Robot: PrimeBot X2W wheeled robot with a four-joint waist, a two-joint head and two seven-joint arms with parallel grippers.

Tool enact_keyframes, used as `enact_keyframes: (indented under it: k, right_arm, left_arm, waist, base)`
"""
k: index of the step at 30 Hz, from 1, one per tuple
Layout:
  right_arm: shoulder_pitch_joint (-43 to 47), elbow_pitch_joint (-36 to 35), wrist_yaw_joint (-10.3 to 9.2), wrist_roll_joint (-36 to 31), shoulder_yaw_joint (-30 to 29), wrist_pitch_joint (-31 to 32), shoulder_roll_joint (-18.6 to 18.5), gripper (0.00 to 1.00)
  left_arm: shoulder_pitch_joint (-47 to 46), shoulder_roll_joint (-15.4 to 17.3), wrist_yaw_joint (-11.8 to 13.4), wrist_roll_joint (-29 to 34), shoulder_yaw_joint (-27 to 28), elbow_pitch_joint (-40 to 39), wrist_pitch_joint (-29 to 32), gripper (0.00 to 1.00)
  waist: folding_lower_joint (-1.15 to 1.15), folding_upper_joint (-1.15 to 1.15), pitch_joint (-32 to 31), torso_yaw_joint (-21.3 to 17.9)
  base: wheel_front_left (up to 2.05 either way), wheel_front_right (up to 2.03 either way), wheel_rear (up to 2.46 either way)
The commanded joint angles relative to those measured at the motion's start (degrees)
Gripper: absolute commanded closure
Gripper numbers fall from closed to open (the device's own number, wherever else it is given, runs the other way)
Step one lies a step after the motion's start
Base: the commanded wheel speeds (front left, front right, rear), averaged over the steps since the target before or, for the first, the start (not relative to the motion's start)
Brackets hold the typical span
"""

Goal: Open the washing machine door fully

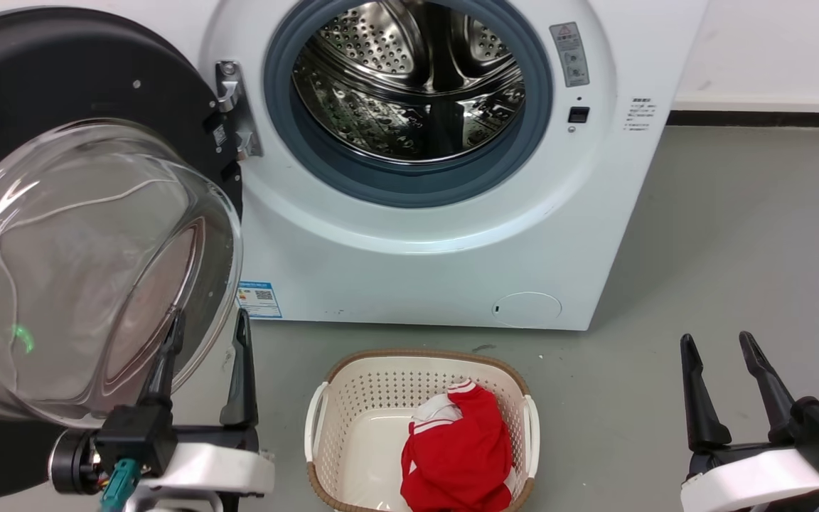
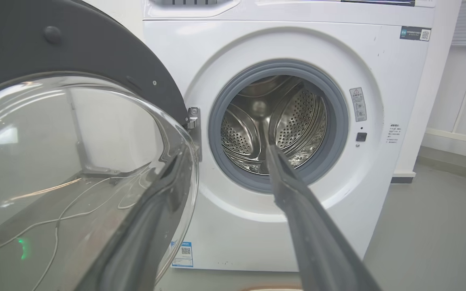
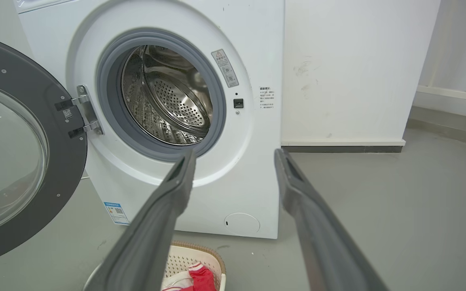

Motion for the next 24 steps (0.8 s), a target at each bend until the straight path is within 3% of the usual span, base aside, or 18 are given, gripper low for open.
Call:
enact_keyframes:
  k: [1,10,24]
  right_arm:
    - [0.14,-0.53,-0.02,-0.75,-0.19,0.18,0.08,0.00]
    - [0.67,-2.30,-0.02,-2.87,-0.23,1.60,0.09,0.00]
    - [0.90,-1.17,-0.02,-3.81,0.44,1.49,0.09,0.00]
  left_arm:
    - [-1.43,-0.78,-0.37,0.32,0.05,0.31,-0.13,0.00]
    - [-4.27,-0.91,-0.67,3.46,1.57,3.14,-0.13,0.00]
    - [-1.35,-3.02,-1.58,5.56,5.03,4.54,-0.14,0.00]
  waist:
    - [0.00,0.00,0.02,-0.75]
    - [0.00,0.00,0.16,-2.54]
    - [0.00,0.00,-0.01,-2.68]
  base:
    - [0.00,0.00,0.00]
    - [0.00,0.00,0.00]
    - [0.00,0.00,0.00]
